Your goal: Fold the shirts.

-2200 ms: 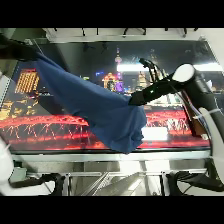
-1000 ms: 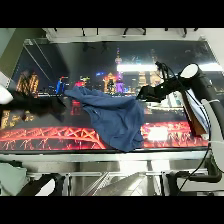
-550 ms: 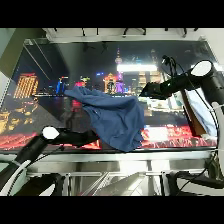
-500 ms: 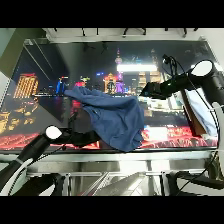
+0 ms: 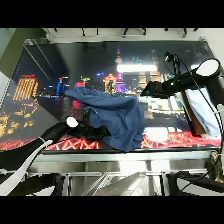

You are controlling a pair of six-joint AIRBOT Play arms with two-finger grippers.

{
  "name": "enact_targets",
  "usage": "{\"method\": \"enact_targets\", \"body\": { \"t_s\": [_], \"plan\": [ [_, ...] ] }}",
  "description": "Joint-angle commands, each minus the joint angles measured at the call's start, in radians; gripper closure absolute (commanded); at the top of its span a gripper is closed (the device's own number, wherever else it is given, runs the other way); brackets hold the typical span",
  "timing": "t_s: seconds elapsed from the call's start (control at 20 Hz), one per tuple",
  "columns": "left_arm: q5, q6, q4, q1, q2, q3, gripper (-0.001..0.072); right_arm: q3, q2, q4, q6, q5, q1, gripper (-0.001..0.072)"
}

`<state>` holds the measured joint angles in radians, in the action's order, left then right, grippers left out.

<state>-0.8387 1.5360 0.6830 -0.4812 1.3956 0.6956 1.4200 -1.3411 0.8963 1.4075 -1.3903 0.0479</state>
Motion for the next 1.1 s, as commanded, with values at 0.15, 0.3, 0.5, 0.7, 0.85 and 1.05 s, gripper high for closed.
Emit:
{"method": "enact_targets", "body": {
  "t_s": [0.15,0.3,0.5,0.7,0.85,1.05],
  "plan": [
    [0.013,-0.108,-0.020,-0.063,0.042,0.013,0.0698,0.000,0.003,0.028,-0.023,-0.003,-0.001,0.0004],
    [-0.020,-0.106,-0.003,-0.011,-0.075,0.016,0.0698,-0.006,0.003,0.071,-0.019,-0.019,-0.002,0.0024],
    [-0.196,-0.093,0.006,0.249,-0.306,0.121,0.0698,-0.073,0.011,0.036,-0.057,-0.021,-0.002,0.0345],
    [-0.293,-0.067,0.007,0.423,-0.433,0.317,0.0698,-0.273,0.011,-0.009,-0.100,0.063,-0.002,0.0170],
    [-0.356,-0.045,0.053,0.461,-0.456,0.418,0.0698,-0.444,0.011,-0.141,-0.155,0.158,-0.002,0.0170],
    [-0.369,0.003,0.180,0.461,-0.456,0.500,0.0698,-0.648,0.005,-0.303,-0.209,0.302,0.000,0.0170]
  ]
}}
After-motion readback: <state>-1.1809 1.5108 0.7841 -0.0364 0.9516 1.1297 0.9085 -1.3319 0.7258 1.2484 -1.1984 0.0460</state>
